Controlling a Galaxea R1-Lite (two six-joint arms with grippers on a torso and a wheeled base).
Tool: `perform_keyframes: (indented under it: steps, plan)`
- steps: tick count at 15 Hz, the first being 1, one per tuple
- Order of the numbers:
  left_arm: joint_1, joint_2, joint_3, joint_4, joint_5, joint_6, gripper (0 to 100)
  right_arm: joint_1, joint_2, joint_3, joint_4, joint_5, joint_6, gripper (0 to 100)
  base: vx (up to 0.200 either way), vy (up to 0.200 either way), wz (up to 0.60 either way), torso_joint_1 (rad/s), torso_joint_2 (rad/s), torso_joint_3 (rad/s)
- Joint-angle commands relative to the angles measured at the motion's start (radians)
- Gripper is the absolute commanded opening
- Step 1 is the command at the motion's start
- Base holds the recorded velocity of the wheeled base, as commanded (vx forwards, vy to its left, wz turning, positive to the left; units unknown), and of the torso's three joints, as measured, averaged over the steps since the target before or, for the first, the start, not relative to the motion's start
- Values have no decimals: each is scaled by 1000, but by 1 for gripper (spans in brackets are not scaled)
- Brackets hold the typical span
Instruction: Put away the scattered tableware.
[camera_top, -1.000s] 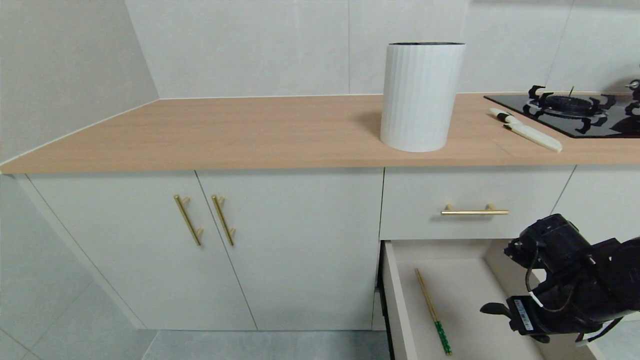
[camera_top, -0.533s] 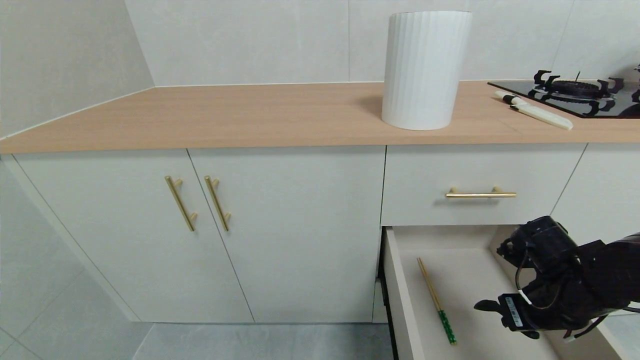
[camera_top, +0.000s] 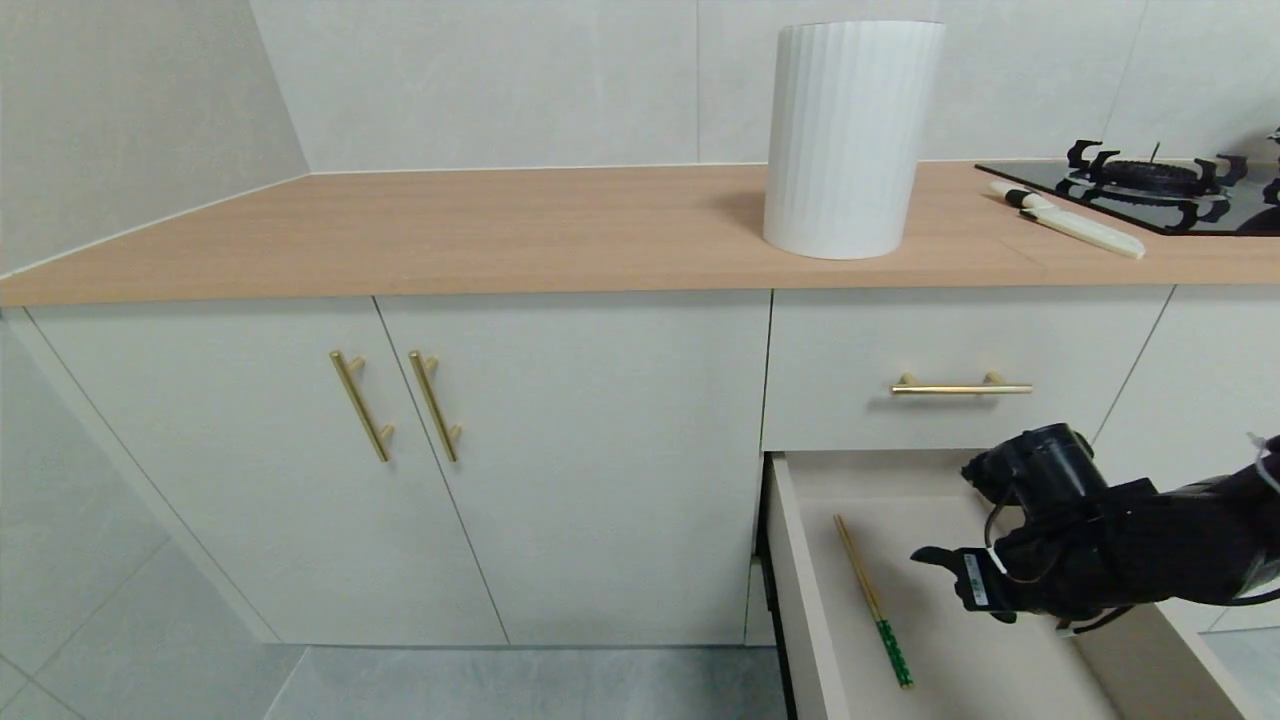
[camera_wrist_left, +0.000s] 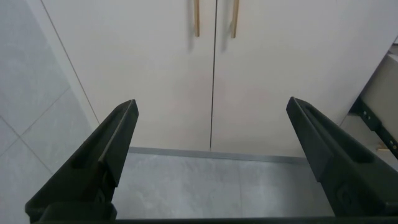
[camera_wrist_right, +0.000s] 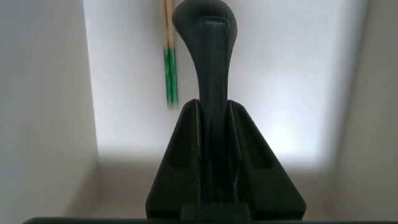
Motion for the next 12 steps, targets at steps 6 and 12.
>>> perform_keyframes:
  steps: [6, 12]
  plan:
    - [0, 0, 0, 0, 0, -1, 100, -26, 393, 59, -446, -85, -57, 0, 0, 0, 0, 0, 0, 0]
    - [0, 0, 0, 0, 0, -1, 100, -26, 421, 58, -507, -111, -58, 0, 0, 0, 0, 0, 0, 0]
